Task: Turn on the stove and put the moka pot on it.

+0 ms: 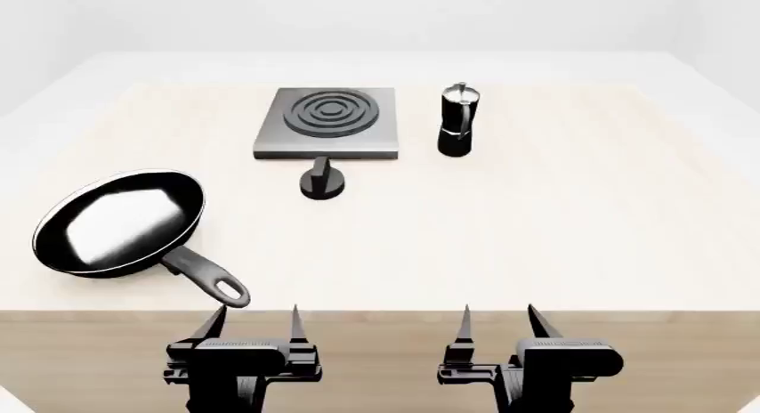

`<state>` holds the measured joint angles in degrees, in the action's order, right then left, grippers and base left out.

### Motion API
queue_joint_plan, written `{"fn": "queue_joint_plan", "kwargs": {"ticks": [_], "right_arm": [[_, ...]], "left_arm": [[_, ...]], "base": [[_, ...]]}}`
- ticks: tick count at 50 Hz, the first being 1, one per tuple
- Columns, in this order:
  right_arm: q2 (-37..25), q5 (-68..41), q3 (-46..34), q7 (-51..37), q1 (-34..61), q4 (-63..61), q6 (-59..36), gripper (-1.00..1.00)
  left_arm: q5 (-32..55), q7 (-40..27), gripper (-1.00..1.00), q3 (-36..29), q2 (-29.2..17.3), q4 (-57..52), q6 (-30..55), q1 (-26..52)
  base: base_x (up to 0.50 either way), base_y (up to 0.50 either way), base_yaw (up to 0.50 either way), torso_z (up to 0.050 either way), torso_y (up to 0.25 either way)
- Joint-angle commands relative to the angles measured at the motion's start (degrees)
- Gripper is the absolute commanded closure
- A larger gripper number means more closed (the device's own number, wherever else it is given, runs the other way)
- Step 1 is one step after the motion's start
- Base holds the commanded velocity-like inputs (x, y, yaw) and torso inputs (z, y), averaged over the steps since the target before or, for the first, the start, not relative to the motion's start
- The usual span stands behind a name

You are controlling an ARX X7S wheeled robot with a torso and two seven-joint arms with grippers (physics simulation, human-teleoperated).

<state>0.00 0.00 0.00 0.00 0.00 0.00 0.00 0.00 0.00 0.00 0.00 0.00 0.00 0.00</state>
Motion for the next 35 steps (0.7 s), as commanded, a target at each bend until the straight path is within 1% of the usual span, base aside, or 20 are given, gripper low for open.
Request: {"fn": "queue_joint_plan", "kwargs": {"ticks": [1, 4, 12, 15, 16, 17, 19, 20, 22, 23, 25, 27, 28, 31, 32, 34, 35], "right_arm": [[-0.49, -0.50, -0.59, -0.59, -0.17, 0.07, 0.26, -1.00], [-1.22, -2.14, -1.81, -1.12, 0.16, 0.16, -0.16, -1.00], [-2.88, -3.87, -2.55, -2.31, 0.16, -1.75, -0.59, -1.00], [-3.74, -2.10, -3.63, -2.99, 0.50, -2.80, 0.22, -1.00], [-4.04, -1.57, -3.96, -3.18, 0.73, -4.20, -0.39, -1.00], [-4.36, -1.55, -3.98, -3.24, 1.17, -6.94, -1.40, -1.00], [-4.22, -5.25, -3.15, -2.00, 1.63, -10.22, -2.46, -1.00], [-5.04, -4.54, -3.61, -2.25, 2.83, -14.96, -6.49, -1.00], [-5.84, -3.76, -4.14, -2.36, 4.08, -17.96, -8.23, -1.00], [-6.45, -3.78, -4.09, -2.34, 5.81, -21.51, -11.07, -1.00], [-7.81, -0.16, -5.43, -3.18, 7.69, -24.46, -13.09, -1.00], [-7.90, -1.93, -4.79, -2.52, 9.18, -26.99, -15.40, -1.00], [-8.39, -1.91, -4.44, -2.54, 11.26, -30.70, -18.49, -1.00], [-8.68, -2.54, -3.87, -2.70, 12.51, -33.65, -21.00, -1.00], [-9.02, -3.32, -3.61, -2.31, 13.22, -37.48, -22.76, -1.00], [-9.32, -2.79, -3.60, -2.84, 14.13, -39.94, -24.59, -1.00], [-9.45, -3.69, -3.13, -2.58, 15.10, -42.47, -26.46, -1.00]], "left_arm": [[3.03, -3.55, -1.00, -3.57, -3.04, 0.38, -0.54, 0.00], [2.21, -5.19, -1.00, -3.53, -3.42, -0.81, 0.45, 0.11], [3.26, -6.10, -1.00, -3.50, -4.24, -0.86, 0.33, 0.14], [4.13, -6.07, -1.00, -3.10, -4.84, -3.06, -0.02, 0.23], [4.43, -6.25, -1.00, -2.82, -5.08, -4.80, 0.57, 0.29], [4.86, -6.12, -1.00, -2.53, -5.99, -9.13, 3.10, 0.42], [2.98, -6.83, -1.00, -3.03, -7.10, -12.89, 5.38, 0.77], [3.52, -7.13, -1.00, -2.21, -7.59, -17.46, 7.66, 1.53], [3.10, -7.37, -1.00, -1.91, -8.60, -22.01, 10.32, 2.56], [3.40, -7.48, -1.00, -1.31, -9.14, -25.44, 12.51, 3.39], [3.90, -7.23, -1.00, -0.66, -9.98, -28.88, 13.39, 4.22], [3.49, -7.73, -1.00, -0.23, -10.61, -31.87, 15.57, 4.90], [4.47, -7.19, -1.00, 0.48, -11.62, -35.62, 17.73, 5.88], [5.46, -6.38, -1.00, 0.86, -12.77, -37.94, 18.72, 6.75], [4.90, -6.79, -1.00, 1.06, -13.54, -41.33, 21.33, 7.82], [4.26, -6.88, -1.00, 0.87, -14.31, -43.59, 22.21, 8.36], [5.17, -7.01, -1.00, 1.79, -14.47, -46.29, 24.03, 9.22]], "base": [[0.00, 0.00, 0.00, 0.000, 0.000], [0.00, 0.00, 0.00, 0.000, 0.000], [0.00, 0.00, 0.00, 0.000, 0.000], [0.00, 0.00, 0.00, 0.000, 0.000], [0.00, 0.00, 0.00, 0.000, 0.000], [0.00, 0.00, 0.00, 0.000, 0.000], [0.00, 0.00, 0.00, 0.000, 0.000], [0.00, 0.00, 0.00, 0.000, 0.000], [0.00, 0.00, 0.00, 0.000, 0.000], [0.00, 0.00, 0.00, 0.000, 0.000], [0.00, 0.00, 0.00, 0.000, 0.000], [0.00, 0.00, 0.00, 0.000, 0.000], [0.00, 0.00, 0.00, 0.000, 0.000], [0.00, 0.00, 0.00, 0.000, 0.000], [0.00, 0.00, 0.00, 0.000, 0.000], [0.00, 0.00, 0.00, 0.000, 0.000], [0.00, 0.00, 0.00, 0.000, 0.000]]}}
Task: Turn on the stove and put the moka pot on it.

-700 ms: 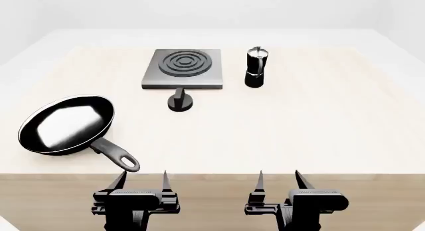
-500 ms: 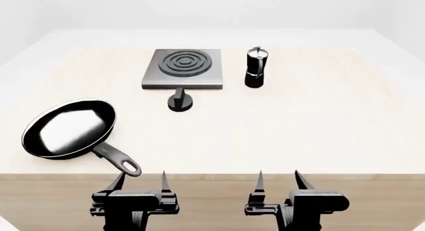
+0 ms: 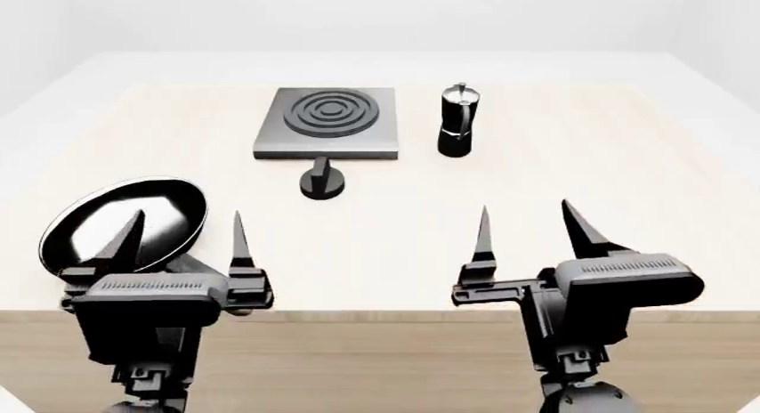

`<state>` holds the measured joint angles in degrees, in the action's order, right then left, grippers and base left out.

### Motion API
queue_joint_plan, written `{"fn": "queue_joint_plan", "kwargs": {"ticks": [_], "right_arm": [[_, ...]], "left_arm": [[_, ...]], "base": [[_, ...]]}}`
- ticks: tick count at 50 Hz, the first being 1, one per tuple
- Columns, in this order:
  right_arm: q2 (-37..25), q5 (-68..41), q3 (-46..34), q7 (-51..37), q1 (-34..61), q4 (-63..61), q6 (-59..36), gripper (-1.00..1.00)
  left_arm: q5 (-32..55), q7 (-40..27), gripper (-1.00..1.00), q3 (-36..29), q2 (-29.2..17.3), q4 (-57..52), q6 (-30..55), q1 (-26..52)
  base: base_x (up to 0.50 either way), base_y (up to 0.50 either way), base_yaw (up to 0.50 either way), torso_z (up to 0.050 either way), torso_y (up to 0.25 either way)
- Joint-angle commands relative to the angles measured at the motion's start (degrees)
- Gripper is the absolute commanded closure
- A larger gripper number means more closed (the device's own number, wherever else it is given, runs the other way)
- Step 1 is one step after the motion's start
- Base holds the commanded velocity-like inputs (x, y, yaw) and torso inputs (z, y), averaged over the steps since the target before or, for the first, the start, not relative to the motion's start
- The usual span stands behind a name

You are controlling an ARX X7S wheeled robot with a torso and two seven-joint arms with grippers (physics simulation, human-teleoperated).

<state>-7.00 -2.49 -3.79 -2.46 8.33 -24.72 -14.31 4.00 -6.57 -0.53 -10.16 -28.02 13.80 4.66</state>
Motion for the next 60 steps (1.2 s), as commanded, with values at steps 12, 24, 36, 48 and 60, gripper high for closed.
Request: {"fn": "queue_joint_plan", "kwargs": {"ticks": [12, 24, 36, 48, 60], "right_arm": [[-3.24, -3.24, 2.51, -0.74, 9.58, -23.95, -16.74, -1.00], [-3.39, -4.05, 2.21, -1.37, 9.94, -24.65, -17.40, -1.00], [-3.68, -5.19, 3.22, -2.03, 9.63, -25.90, -17.62, -1.00], [-4.06, -5.31, 3.19, -3.06, 10.18, -25.76, -18.40, -1.00], [-4.85, -4.40, 2.11, -3.75, 9.70, -25.34, -17.41, -1.00]], "left_arm": [[5.71, -0.44, -1.00, 6.12, -4.87, -25.24, 13.30, 5.69], [7.70, -1.05, -1.00, 6.96, -5.47, -26.95, 14.26, 5.96], [9.08, -1.55, -1.00, 7.71, -6.39, -28.32, 14.08, 5.91], [9.82, -1.96, -1.00, 7.50, -6.69, -27.94, 13.75, 5.74], [9.62, -2.79, -1.00, 6.98, -6.55, -27.20, 11.41, 4.38]], "base": [[0.00, 0.00, 0.00, 0.021, 0.000], [0.00, 0.00, 0.00, 0.050, 0.000], [0.00, 0.00, 0.00, 0.050, 0.000], [0.00, 0.00, 0.00, 0.050, 0.000], [0.00, 0.00, 0.00, 0.033, 0.000]]}}
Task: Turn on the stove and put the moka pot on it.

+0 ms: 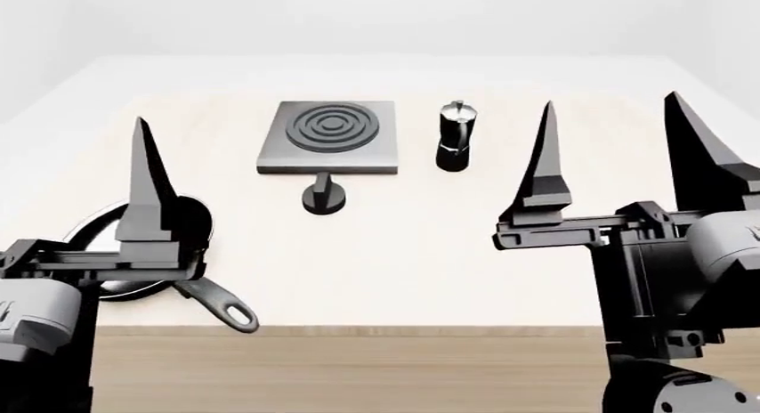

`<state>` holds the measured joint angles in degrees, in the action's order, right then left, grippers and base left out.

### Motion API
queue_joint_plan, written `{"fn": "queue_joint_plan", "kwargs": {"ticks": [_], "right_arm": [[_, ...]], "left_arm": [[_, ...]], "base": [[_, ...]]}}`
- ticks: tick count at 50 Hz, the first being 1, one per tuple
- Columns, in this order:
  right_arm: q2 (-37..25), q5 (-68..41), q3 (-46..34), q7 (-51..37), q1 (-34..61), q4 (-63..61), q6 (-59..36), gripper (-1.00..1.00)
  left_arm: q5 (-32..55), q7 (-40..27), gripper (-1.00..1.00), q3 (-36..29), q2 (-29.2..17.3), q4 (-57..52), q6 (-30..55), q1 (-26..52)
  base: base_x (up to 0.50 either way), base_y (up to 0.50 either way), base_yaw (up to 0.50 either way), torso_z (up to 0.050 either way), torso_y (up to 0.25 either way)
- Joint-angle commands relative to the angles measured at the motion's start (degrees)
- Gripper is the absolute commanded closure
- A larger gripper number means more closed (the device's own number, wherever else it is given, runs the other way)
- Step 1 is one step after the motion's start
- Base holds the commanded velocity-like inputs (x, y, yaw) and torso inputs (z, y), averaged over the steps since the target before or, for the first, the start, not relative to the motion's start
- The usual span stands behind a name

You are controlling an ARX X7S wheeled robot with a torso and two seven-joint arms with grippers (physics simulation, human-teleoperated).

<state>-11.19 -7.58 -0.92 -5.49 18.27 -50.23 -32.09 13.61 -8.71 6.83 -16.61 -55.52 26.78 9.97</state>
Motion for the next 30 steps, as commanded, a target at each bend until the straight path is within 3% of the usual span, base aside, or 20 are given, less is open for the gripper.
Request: {"fn": "queue_joint_plan", "kwargs": {"ticks": [1, 30], "right_arm": [[-0.77, 0.87, -0.85, -0.77, -0.38, 0.41, 0.67, -1.00], [-1.20, -0.04, -1.87, -1.69, -1.16, 2.72, 3.07, -1.00]], "left_arm": [[-0.03, -0.65, -1.00, -0.40, -0.16, 0.32, -1.85, -1.13], [0.10, -2.12, -1.00, -1.86, -1.45, 1.34, -2.94, -1.05]], "base": [[0.00, 0.00, 0.00, 0.000, 0.000], [0.00, 0.14, 0.00, 0.000, 0.000]]}}
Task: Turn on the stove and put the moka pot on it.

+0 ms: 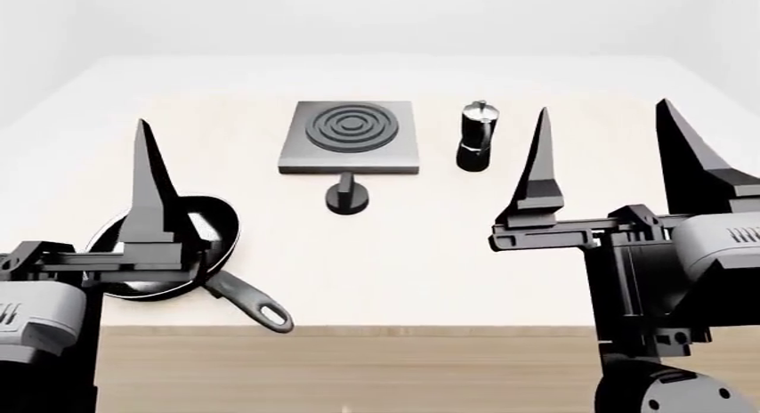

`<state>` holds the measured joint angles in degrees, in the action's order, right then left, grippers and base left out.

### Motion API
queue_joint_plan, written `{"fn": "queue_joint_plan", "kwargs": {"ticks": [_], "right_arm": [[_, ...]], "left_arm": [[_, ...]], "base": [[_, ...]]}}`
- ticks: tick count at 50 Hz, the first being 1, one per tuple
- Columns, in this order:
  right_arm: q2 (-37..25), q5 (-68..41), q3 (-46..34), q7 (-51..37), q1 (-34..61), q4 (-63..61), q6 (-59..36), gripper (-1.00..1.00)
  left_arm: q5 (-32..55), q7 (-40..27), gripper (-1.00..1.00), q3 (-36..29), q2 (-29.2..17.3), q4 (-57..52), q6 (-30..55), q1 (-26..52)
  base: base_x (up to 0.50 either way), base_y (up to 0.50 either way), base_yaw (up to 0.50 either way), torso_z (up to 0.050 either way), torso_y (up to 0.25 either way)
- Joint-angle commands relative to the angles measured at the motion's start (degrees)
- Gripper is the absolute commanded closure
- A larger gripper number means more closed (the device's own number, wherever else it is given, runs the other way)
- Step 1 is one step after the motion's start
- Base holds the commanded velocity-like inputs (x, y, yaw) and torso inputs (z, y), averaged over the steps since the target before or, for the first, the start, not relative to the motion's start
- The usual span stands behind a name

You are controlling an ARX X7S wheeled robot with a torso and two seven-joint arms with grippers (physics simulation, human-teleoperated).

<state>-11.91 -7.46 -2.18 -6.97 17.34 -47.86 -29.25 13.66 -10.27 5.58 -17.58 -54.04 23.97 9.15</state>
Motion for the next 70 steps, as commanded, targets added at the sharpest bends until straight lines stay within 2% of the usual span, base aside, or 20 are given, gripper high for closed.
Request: {"fn": "queue_joint_plan", "kwargs": {"ticks": [1, 27, 70], "right_arm": [[-0.54, -0.14, -0.63, -0.27, -0.20, 0.29, 0.13, -1.00], [-1.07, -1.32, -0.89, -1.12, -0.23, 0.74, 0.35, -1.00], [-2.90, -2.81, -1.86, -2.72, 0.24, 0.58, 0.25, -1.00]], "left_arm": [[0.05, -0.63, -1.00, -0.63, -0.54, -0.15, -0.14, -0.23], [0.47, -1.79, -1.00, -1.69, -1.52, 0.57, -0.73, -0.11], [1.08, -3.34, -1.00, -3.12, -2.60, 1.51, -1.81, -0.39]], "base": [[0.00, 0.24, 0.00, 0.000, 0.000], [0.02, 0.08, 0.00, 0.000, 0.000], [0.20, 0.00, 0.00, 0.000, 0.000]]}}
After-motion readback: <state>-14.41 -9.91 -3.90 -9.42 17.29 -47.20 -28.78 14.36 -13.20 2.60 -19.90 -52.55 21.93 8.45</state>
